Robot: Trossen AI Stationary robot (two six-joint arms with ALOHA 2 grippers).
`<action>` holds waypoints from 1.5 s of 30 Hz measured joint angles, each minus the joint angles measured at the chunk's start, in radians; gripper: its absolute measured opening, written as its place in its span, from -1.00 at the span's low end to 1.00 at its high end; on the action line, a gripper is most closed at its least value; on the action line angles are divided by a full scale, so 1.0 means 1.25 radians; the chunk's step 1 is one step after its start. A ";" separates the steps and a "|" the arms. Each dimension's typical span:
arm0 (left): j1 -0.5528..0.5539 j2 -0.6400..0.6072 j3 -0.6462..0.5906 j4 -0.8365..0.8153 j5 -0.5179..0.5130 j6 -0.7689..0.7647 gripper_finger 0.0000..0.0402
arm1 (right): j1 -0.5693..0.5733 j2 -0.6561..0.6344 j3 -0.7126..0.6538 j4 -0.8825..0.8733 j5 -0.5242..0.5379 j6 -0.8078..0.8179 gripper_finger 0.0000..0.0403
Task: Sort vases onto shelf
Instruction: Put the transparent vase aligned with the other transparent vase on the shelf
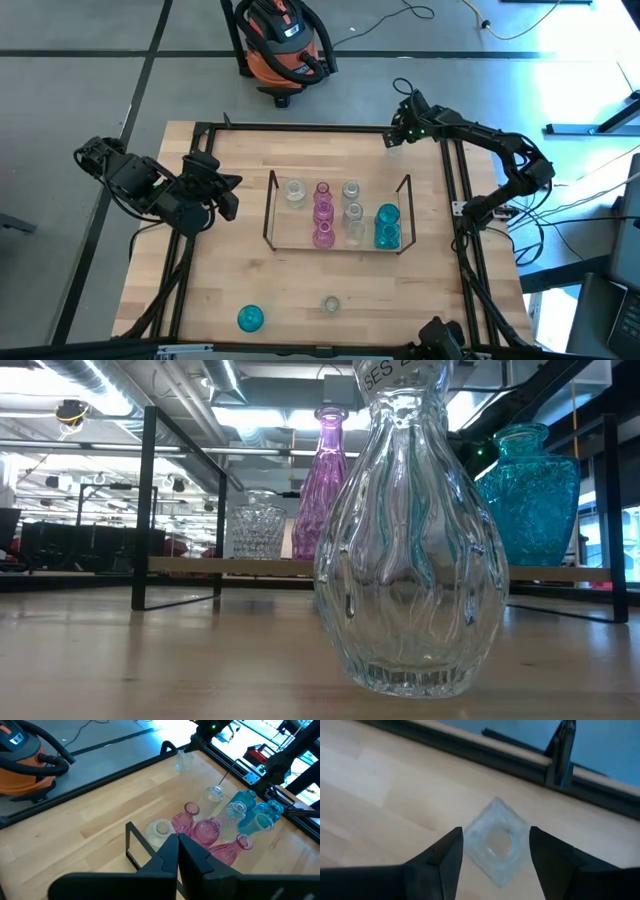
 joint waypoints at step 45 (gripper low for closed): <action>0.000 0.000 0.000 0.003 -0.045 0.007 -1.00 | 0.282 0.076 0.294 -0.062 -0.076 -0.007 -0.63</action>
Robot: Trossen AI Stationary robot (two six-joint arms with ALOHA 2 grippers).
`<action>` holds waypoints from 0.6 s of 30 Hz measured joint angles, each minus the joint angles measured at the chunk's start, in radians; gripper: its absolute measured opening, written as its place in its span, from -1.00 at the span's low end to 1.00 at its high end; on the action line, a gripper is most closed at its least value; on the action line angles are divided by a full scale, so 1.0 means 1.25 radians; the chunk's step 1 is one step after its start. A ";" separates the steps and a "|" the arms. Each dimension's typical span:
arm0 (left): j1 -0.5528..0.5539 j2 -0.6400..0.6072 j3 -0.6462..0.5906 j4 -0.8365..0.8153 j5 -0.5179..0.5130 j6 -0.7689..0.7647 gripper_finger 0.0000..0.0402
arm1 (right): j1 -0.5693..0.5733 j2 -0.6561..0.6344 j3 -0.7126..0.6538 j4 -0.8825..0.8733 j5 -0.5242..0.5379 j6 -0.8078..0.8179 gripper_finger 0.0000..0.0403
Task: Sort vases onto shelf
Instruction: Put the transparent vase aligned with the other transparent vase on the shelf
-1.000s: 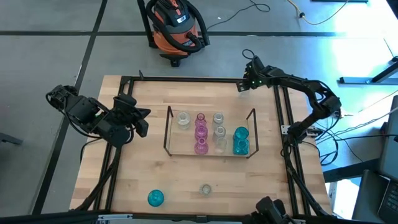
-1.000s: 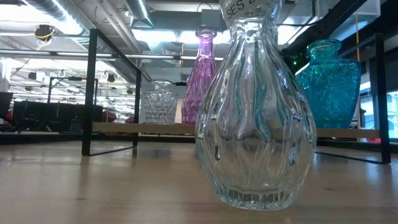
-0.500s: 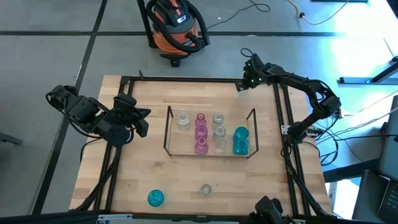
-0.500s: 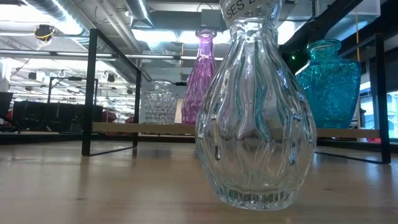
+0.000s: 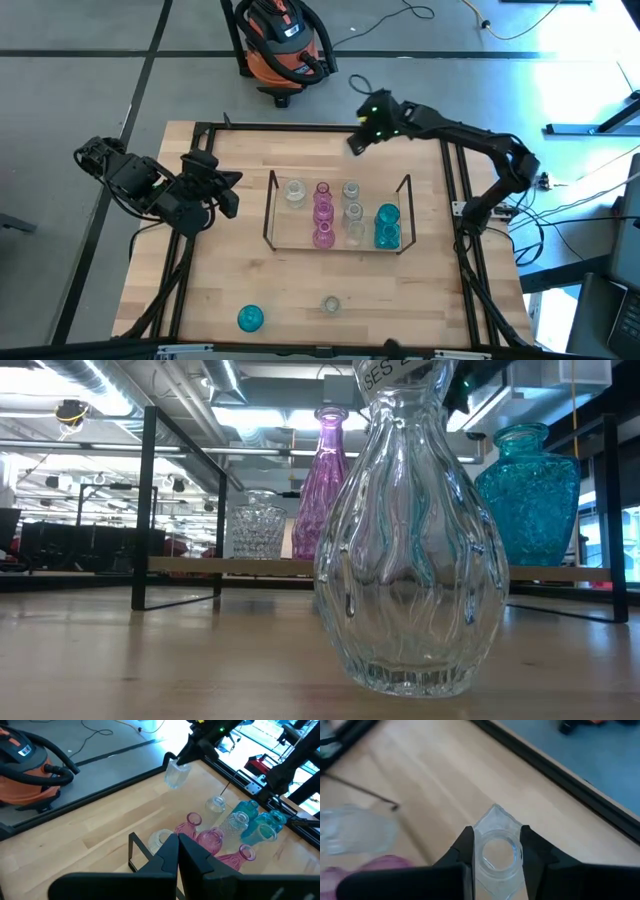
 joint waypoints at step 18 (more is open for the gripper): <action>-0.001 0.017 0.000 0.020 0.009 -0.003 -1.00 | 0.212 0.367 0.452 -0.114 0.014 -0.108 -0.63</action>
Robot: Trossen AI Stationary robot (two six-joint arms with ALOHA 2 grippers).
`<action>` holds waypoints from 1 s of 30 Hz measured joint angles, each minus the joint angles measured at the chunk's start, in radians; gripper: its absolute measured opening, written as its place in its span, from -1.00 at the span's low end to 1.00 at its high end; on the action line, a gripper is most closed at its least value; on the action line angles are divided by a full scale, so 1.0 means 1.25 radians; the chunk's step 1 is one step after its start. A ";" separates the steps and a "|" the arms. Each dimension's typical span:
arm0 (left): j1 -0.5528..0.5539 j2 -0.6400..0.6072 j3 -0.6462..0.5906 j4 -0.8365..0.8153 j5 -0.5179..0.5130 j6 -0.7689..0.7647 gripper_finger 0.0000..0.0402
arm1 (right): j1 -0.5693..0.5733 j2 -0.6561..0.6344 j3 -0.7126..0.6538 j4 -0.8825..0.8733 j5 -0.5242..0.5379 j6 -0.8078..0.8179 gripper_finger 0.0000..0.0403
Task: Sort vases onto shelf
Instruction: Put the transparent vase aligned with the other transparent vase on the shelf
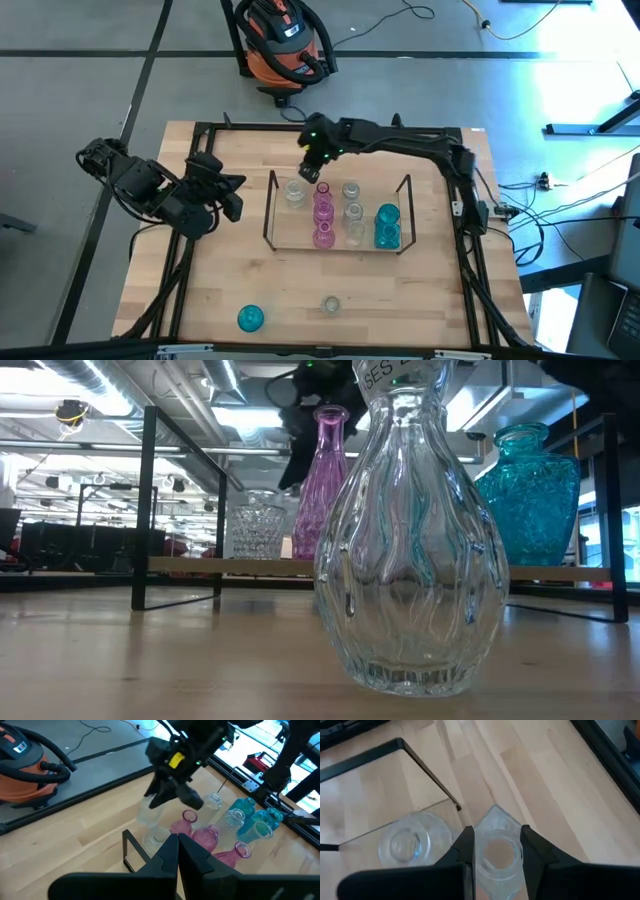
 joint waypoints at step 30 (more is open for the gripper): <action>0.000 0.064 0.000 0.006 0.009 -0.006 -1.00 | 0.083 0.067 0.026 0.052 -0.029 0.022 -0.63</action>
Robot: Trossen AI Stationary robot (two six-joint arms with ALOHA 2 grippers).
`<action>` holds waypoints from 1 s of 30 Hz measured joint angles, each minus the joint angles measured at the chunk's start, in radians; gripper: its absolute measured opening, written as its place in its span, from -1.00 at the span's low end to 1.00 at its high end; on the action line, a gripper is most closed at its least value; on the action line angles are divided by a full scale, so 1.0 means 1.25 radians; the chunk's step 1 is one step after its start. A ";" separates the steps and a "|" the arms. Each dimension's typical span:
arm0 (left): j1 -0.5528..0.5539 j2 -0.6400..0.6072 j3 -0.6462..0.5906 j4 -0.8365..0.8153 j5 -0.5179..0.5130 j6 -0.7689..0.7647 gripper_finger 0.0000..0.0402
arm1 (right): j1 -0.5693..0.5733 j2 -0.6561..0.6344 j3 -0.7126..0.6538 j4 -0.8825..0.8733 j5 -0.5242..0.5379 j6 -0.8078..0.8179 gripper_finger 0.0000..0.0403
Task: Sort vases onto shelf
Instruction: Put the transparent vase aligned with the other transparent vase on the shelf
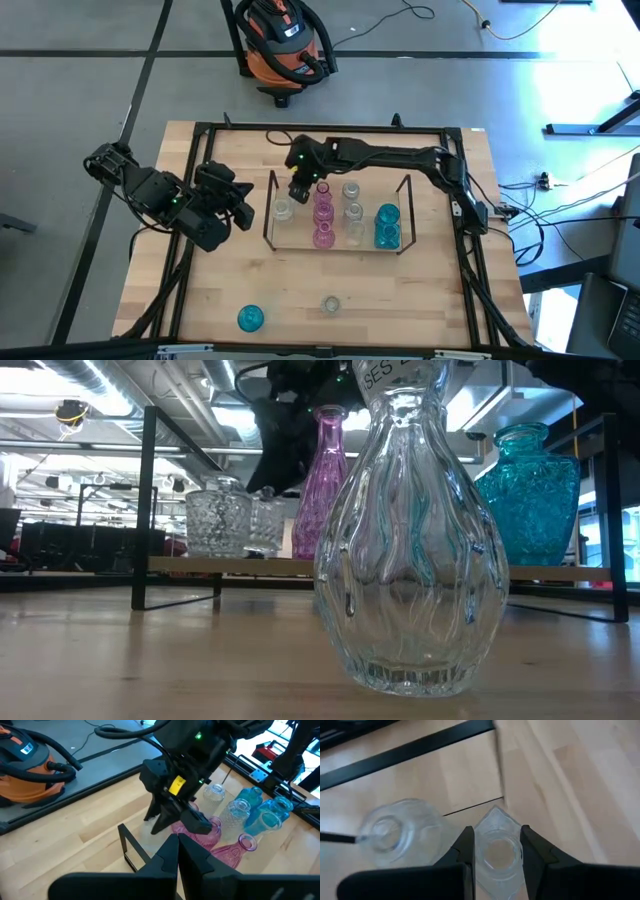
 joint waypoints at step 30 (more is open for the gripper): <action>0.000 0.000 0.000 -0.004 -0.009 -0.020 -1.00 | 0.011 0.033 0.000 0.020 -0.076 0.022 -0.49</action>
